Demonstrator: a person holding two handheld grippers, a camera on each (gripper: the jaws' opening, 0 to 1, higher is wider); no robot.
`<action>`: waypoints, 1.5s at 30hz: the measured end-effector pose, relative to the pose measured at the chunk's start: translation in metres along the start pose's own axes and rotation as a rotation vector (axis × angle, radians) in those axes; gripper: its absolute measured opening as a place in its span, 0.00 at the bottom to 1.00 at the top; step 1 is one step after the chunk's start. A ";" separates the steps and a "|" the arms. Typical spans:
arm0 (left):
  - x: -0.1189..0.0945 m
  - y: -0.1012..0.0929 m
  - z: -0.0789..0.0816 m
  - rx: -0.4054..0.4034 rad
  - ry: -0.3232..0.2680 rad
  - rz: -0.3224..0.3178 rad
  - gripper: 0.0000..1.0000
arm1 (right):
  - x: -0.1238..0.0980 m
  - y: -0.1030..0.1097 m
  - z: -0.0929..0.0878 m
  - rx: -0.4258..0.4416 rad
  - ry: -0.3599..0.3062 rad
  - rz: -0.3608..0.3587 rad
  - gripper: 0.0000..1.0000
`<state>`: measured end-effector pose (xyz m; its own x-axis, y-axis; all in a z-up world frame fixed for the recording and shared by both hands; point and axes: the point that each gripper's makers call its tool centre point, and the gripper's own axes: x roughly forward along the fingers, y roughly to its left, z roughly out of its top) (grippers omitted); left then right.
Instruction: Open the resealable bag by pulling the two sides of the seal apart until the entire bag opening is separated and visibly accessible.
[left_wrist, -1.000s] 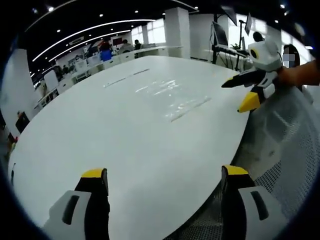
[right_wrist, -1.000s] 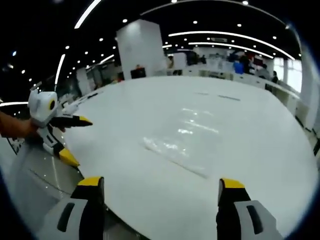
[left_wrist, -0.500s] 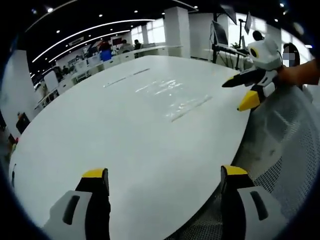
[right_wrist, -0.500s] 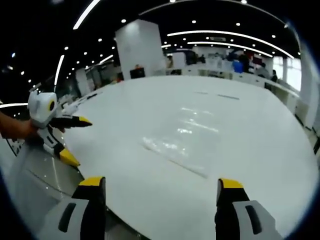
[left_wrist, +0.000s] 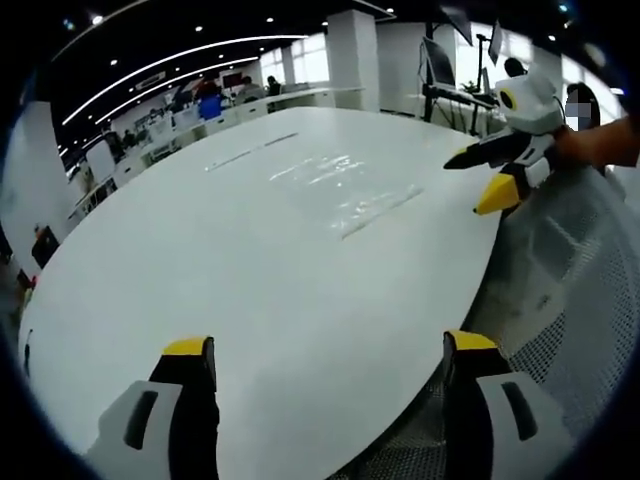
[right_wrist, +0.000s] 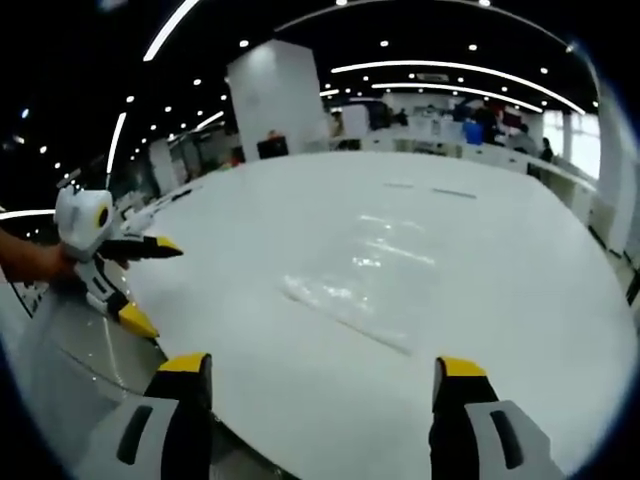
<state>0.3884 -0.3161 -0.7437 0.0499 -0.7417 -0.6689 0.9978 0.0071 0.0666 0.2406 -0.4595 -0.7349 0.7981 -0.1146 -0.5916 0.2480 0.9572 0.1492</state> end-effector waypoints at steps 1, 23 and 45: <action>0.000 0.000 0.000 0.000 -0.002 0.001 0.92 | 0.000 0.000 0.000 -0.001 0.002 0.000 0.90; -0.001 0.000 0.003 0.018 -0.011 0.002 0.93 | -0.001 0.000 0.002 -0.010 -0.008 0.000 0.90; -0.001 -0.010 0.008 -0.026 -0.008 -0.066 0.94 | -0.003 0.002 0.017 -0.018 -0.052 0.025 0.95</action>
<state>0.3781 -0.3212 -0.7375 -0.0165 -0.7462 -0.6655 0.9997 -0.0245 0.0027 0.2480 -0.4622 -0.7198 0.8314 -0.1037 -0.5459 0.2182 0.9644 0.1491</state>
